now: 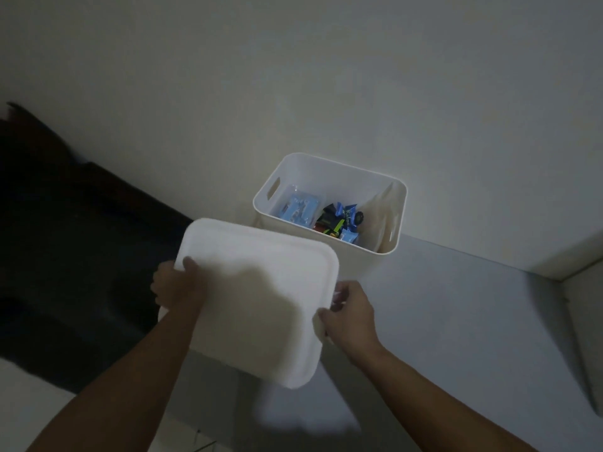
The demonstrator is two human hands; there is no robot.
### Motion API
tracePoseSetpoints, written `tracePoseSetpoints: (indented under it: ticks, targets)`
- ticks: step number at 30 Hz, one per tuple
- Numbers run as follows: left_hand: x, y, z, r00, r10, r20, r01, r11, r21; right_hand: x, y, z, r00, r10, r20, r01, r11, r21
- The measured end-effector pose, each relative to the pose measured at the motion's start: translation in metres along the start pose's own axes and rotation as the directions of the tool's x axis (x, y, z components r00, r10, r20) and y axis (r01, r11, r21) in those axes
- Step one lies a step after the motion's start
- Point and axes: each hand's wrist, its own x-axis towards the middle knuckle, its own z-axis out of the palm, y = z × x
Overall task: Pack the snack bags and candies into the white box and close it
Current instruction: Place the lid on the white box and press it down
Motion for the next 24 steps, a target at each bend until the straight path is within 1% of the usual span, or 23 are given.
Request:
tracePoseSetpoints:
  ticks: [2,4,6,10,14,17,21,24]
  targets:
    - [0.001,0.023,-0.006,0.999,0.045,-0.027,-0.047,0.996,-0.082,0.006,-0.018,-0.008,0.997,-0.062,-0.05,0.063,0.998,0.014]
    - [0.003,0.048,-0.011,0.996,0.075,-0.051,-0.083,0.979,-0.186,0.013,-0.033,-0.018,0.991,-0.093,-0.098,0.097,0.995,0.035]
    - [0.004,0.073,-0.015,0.993,0.116,-0.021,-0.117,0.952,-0.283,0.022,-0.047,-0.03,0.983,-0.116,-0.145,0.126,0.99,0.059]
    - [0.002,0.115,-0.02,0.976,0.208,0.071,-0.163,0.901,-0.402,0.047,-0.064,-0.056,0.964,-0.12,-0.236,0.143,0.987,0.08]
    - [-0.008,0.154,-0.019,0.945,0.297,0.138,-0.207,0.868,-0.451,0.077,-0.068,-0.076,0.931,-0.089,-0.355,0.133,0.986,0.101]
    - [-0.011,0.171,-0.015,0.913,0.351,0.206,-0.235,0.867,-0.439,0.094,-0.069,-0.092,0.907,-0.078,-0.415,0.122,0.989,0.081]
    - [-0.009,0.185,0.001,0.844,0.421,0.333,-0.265,0.866,-0.423,0.118,-0.068,-0.108,0.897,-0.06,-0.438,0.081,0.996,0.029]
    - [-0.007,0.195,0.015,0.801,0.458,0.387,-0.285,0.859,-0.427,0.132,-0.066,-0.115,0.903,-0.052,-0.427,0.038,0.998,-0.041]
